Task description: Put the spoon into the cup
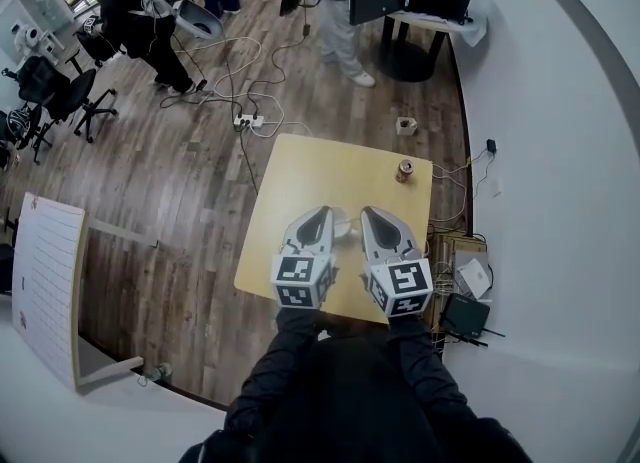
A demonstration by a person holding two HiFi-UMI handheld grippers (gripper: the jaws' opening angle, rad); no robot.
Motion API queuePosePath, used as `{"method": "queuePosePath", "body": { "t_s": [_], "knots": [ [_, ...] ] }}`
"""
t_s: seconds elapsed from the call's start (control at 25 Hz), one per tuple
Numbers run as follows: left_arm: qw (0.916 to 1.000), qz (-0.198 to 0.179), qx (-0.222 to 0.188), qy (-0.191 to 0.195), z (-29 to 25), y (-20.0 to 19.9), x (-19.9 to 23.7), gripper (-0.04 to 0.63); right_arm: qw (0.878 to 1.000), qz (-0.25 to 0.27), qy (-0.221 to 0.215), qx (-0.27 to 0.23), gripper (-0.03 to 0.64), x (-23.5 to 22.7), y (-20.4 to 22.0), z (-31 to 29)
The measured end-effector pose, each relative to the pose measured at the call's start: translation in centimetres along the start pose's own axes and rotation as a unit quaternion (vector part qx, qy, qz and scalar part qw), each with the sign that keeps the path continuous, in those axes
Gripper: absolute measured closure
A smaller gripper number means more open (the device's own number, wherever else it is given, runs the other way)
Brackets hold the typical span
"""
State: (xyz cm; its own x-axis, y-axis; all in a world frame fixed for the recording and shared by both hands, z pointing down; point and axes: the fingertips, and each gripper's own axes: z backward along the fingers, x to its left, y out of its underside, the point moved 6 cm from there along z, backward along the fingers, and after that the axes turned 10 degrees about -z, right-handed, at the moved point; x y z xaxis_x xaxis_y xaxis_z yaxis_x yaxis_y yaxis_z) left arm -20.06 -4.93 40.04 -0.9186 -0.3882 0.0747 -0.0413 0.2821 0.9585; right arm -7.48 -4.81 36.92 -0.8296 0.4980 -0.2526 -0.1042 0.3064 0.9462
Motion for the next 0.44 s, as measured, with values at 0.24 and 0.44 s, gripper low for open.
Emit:
{"method": "queuePosePath", "body": {
  "t_s": [0.24,0.44],
  "knots": [
    [1.0,0.004,0.004,0.002,0.0,0.7,0.8,0.561,1.0,-0.003,0.003,0.008,0.595,0.4,0.9,-0.6],
    [0.9999,0.005,0.01,0.001,-0.3,1.4,1.4,0.561,1.0,-0.003,0.007,0.013,0.595,0.4,1.5,-1.2]
  ]
}}
